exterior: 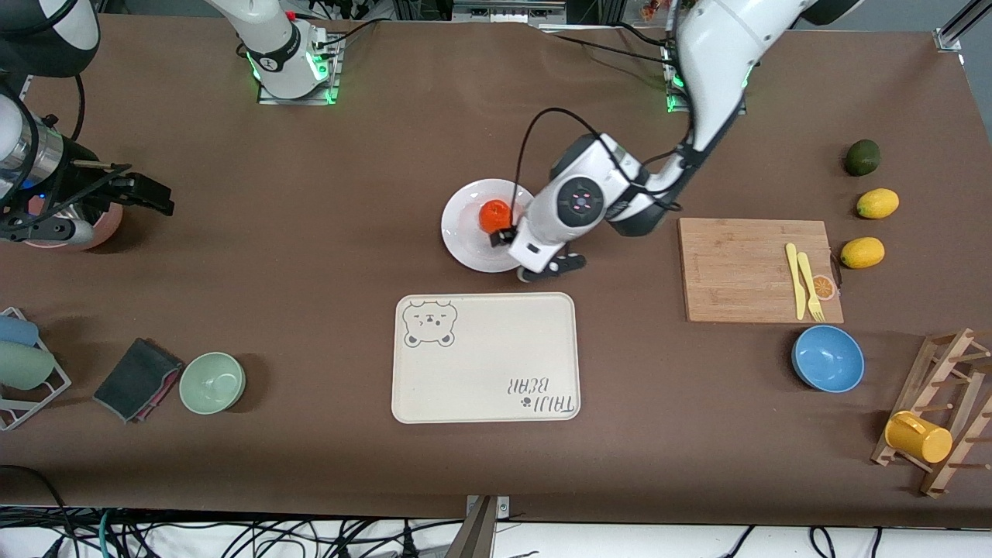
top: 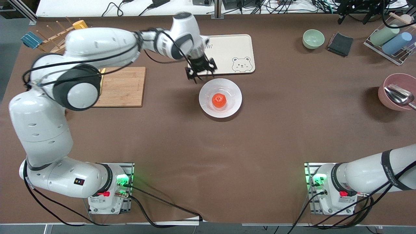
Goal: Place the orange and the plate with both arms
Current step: 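Lower the orange onto the plate and open the left gripper, then withdraw the left gripper while the right gripper reaches toward the plate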
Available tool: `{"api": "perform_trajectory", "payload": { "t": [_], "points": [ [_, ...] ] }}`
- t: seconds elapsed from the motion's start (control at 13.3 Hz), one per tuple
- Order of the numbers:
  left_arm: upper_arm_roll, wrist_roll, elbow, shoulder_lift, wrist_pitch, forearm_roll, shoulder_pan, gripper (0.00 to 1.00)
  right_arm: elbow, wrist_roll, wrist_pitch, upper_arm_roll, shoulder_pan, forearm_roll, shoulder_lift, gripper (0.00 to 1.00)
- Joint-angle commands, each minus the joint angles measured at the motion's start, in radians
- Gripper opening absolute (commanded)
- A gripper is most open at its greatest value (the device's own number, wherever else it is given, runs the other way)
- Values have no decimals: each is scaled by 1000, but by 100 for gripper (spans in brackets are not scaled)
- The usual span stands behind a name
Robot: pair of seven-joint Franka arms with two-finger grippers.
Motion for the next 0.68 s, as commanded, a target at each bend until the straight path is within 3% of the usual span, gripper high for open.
{"api": "perform_trajectory", "payload": {
  "t": [0.0, 0.38, 0.6],
  "points": [
    [-12, 71, -23, -133, -119, 82, 149, 100, -10, 0, -5, 0, -2, 14, -13, 100],
    [-4, 410, -21, -337, -216, 87, 390, 100, -10, 1, -5, 0, -2, 14, -13, 100],
    [-4, 431, -9, -439, -335, 166, 439, 100, -11, 0, -5, 0, -2, 14, -13, 100]
  ]
}}
